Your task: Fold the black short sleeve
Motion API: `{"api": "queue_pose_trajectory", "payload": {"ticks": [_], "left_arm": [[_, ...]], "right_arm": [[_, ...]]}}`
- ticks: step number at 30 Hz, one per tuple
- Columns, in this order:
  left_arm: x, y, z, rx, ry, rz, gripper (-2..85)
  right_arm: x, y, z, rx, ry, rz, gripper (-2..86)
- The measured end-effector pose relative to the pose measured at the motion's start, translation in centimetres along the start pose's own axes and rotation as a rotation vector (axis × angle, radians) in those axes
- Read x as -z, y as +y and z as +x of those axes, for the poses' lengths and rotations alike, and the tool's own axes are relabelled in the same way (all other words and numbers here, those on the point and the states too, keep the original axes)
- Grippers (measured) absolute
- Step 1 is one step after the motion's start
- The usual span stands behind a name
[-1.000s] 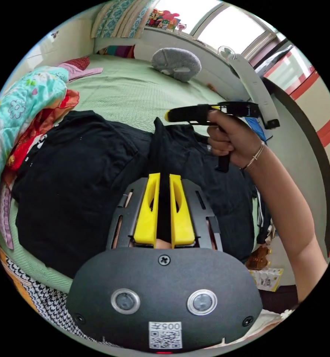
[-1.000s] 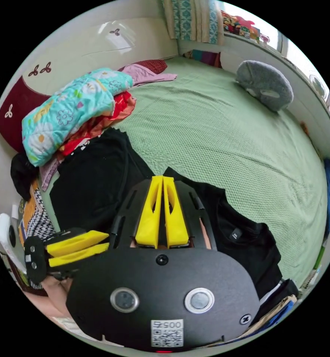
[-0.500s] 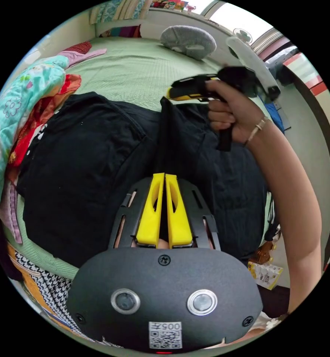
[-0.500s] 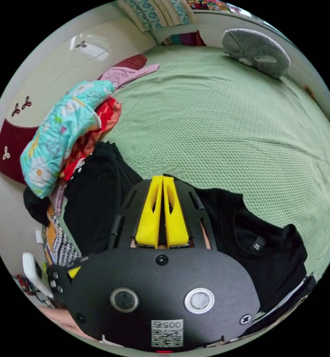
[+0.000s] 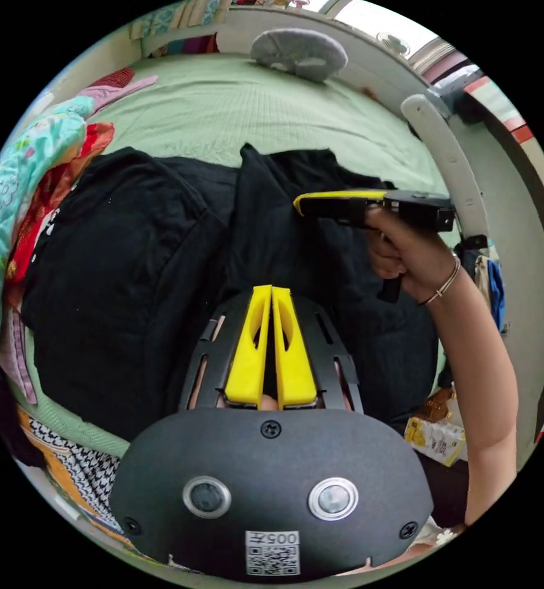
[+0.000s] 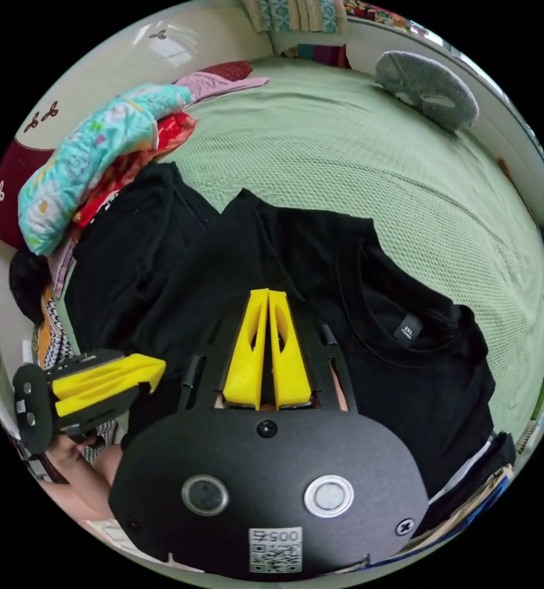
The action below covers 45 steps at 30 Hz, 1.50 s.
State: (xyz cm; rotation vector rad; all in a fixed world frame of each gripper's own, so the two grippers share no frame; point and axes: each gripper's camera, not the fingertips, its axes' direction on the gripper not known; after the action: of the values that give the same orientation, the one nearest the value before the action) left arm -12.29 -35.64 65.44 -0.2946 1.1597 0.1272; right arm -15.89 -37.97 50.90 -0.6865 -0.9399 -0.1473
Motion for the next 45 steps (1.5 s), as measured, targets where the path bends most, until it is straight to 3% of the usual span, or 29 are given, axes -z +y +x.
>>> {"api": "queue_pose_trajectory", "payload": {"ticks": [7, 14, 19, 24, 30, 36, 45], "left_arm": [[1.8, 2.1, 4.6, -0.014, -0.042, 0.131, 0.1], [0.7, 2.3, 14.5, -0.199, 0.255, 0.273, 3.3], [-2.6, 1.5, 25.4, -0.408, 0.263, 0.241, 5.0], [-7.1, 1.9, 34.4, -0.544, 0.275, 0.16, 6.6], [-12.4, 1.8, 41.1, -0.605, 0.268, 0.071, 8.2], [-14.8, 0.4, 43.6, -0.51, 0.324, 0.095, 8.2], [-16.7, 0.5, 47.1, -0.556, 0.297, 0.105, 8.8]], "right_arm": [[8.3, 5.7, 3.9, -0.018, 0.088, 0.16, -1.2], [19.9, 15.6, 13.2, -0.179, 0.162, 0.276, -0.9], [23.3, 20.8, 18.2, -0.276, 0.281, 0.259, 0.3], [22.2, 22.7, 22.9, -0.391, 0.26, 0.119, 5.3], [20.1, 22.3, 28.8, -0.574, 0.053, 0.072, 7.7], [17.5, 19.7, 31.6, -0.565, 0.247, -0.076, 8.2], [15.0, 19.8, 34.8, -0.658, 0.237, -0.123, 5.2]]}}
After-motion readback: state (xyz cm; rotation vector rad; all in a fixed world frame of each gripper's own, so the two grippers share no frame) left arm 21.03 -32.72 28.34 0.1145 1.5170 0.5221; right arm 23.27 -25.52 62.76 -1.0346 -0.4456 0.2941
